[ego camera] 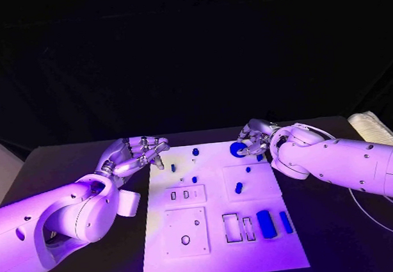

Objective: Assemble the parts on the task board

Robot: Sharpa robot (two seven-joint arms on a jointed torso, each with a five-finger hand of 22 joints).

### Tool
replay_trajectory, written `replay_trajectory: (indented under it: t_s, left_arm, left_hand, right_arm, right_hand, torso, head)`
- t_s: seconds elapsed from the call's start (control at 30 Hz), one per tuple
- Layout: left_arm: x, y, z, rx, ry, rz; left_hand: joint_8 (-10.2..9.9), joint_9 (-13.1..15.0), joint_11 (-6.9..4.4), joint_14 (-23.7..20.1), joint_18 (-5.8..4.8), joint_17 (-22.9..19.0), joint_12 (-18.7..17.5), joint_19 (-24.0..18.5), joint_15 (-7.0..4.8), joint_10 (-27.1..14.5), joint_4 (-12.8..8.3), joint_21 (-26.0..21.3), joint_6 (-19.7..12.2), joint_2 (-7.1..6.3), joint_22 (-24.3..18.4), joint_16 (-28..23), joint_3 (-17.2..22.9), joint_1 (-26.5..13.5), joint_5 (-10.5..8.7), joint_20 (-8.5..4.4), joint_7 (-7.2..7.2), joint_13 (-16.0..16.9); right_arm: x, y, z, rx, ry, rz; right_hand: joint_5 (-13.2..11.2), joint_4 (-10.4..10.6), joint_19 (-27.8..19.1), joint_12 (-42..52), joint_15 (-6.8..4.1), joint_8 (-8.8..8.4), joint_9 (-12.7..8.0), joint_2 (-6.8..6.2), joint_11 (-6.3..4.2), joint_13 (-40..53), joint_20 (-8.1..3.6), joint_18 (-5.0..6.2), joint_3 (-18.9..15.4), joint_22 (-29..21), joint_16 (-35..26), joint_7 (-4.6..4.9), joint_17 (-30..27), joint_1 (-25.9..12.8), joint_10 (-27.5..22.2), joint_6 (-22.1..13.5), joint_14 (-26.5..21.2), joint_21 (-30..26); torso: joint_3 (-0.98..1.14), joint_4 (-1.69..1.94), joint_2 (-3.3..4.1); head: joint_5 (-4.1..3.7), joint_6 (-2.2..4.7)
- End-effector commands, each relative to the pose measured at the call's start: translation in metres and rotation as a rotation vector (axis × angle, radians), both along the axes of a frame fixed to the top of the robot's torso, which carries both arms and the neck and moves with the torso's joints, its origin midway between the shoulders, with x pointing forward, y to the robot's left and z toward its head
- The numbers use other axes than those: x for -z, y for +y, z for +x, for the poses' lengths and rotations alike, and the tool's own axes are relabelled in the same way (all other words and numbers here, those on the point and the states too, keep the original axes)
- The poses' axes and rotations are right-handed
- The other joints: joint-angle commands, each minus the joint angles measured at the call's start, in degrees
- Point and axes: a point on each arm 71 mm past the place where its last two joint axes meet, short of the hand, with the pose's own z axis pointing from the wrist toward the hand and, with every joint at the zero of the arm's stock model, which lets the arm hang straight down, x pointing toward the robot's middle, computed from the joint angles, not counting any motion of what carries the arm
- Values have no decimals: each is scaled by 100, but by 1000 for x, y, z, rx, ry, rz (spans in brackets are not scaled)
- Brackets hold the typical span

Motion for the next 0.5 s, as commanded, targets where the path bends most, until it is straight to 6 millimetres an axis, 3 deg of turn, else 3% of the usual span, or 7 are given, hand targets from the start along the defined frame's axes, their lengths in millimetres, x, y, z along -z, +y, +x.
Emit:
replay_trajectory:
  t_s: [0.03,0.27,0.5]
  left_arm:
    - [-1,-2,0,19,-2,-9]
    - [-1,-2,0,19,-2,-8]
    - [-1,-2,0,18,-2,-8]
  left_hand:
    - [12,9,11,-49,71,0,20,-43,2,-7,0,19,-20,18,6,19,32,-45,-29,9,13,10]
    - [15,14,11,-59,72,-3,23,-58,2,-6,-2,40,-19,24,19,26,42,-44,-27,11,12,12]
    - [15,14,11,-59,72,-3,23,-58,2,-6,-2,40,-19,24,19,26,42,-44,-27,11,12,12]
  right_arm:
    - [2,0,-1,-10,-14,-47]
    - [-3,6,-5,-41,-90,-47]
    - [-12,29,-17,-123,-197,-42]
  right_hand:
    - [27,-102,599,22,37,50,6,31,11,1506,17,-80,297,1508,28,-3,1444,144,611,110,584,12]
    - [10,-250,599,22,-30,196,39,22,-69,1506,-37,-80,810,1508,32,-92,1459,59,611,378,587,12]
    - [-1,-259,599,22,-52,233,50,-32,-90,1506,-59,-80,898,1508,41,-119,1488,-86,611,425,594,12]
  torso:
    - [1,-4,2]
    - [-1,0,-1]
    - [-6,1,-5]
  head:
    - [4,1]
    - [10,8]
    - [19,20]
